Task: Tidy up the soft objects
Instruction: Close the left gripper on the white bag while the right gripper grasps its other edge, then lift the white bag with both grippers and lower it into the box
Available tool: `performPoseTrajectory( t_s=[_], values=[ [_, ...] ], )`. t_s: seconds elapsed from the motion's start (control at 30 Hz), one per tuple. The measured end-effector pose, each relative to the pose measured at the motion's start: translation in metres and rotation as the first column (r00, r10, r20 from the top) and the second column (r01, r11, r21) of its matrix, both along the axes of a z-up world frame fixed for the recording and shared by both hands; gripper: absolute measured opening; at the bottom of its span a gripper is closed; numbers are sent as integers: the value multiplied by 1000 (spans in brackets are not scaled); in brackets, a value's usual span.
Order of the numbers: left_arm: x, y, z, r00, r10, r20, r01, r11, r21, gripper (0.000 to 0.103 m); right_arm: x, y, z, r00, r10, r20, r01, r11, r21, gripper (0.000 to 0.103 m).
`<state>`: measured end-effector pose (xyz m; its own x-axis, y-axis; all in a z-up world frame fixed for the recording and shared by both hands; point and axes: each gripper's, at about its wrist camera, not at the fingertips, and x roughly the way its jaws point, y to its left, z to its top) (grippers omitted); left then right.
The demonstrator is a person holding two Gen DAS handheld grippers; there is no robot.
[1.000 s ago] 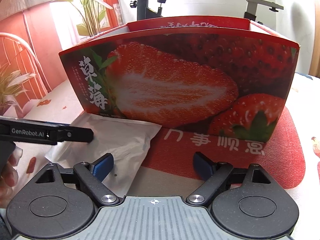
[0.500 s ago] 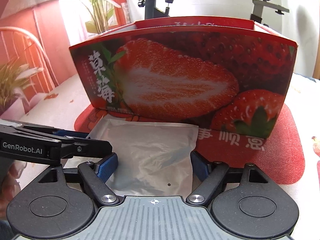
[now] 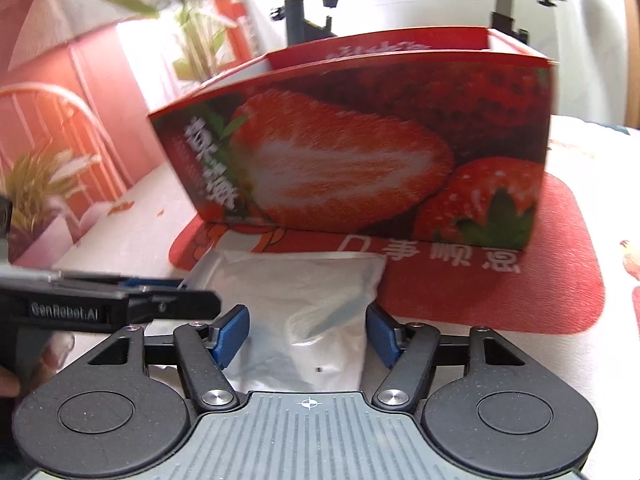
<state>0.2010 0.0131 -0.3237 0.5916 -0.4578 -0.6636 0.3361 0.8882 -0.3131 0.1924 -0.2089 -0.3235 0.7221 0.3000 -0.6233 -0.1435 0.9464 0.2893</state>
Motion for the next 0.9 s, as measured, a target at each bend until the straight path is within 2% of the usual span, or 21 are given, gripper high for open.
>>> performPoseTrajectory(
  t_s=[0.13, 0.2, 0.23, 0.3, 0.53, 0.73, 0.9],
  values=[
    [-3, -1, 1, 1000, -9, 20, 8, 999, 35, 50, 0, -13, 3, 999, -46, 0, 46, 999, 28, 61],
    [-4, -2, 1, 999, -11, 30, 10, 999, 46, 50, 4, -18, -1, 999, -42, -31, 44, 997, 63, 57],
    [-5, -4, 1, 999, -15, 38, 12, 998, 56, 50, 5, -19, -4, 998, -38, -49, 41, 996, 73, 51],
    [-7, -6, 1, 998, -21, 51, 18, 997, 74, 50, 3, -19, -5, 998, -38, -43, 41, 996, 75, 50],
    [-8, -5, 0, 998, -18, 57, 14, 997, 71, 50, 3, -23, -7, 997, -55, -59, 61, 993, 101, 22],
    [-9, -6, -1, 998, -22, 64, 17, 997, 80, 51, -1, -32, -7, 997, -69, -45, 76, 979, 189, 22],
    [-9, -7, 0, 997, -28, 69, 22, 996, 90, 51, 2, -25, -9, 996, -61, -60, 68, 990, 124, 19]
  ],
)
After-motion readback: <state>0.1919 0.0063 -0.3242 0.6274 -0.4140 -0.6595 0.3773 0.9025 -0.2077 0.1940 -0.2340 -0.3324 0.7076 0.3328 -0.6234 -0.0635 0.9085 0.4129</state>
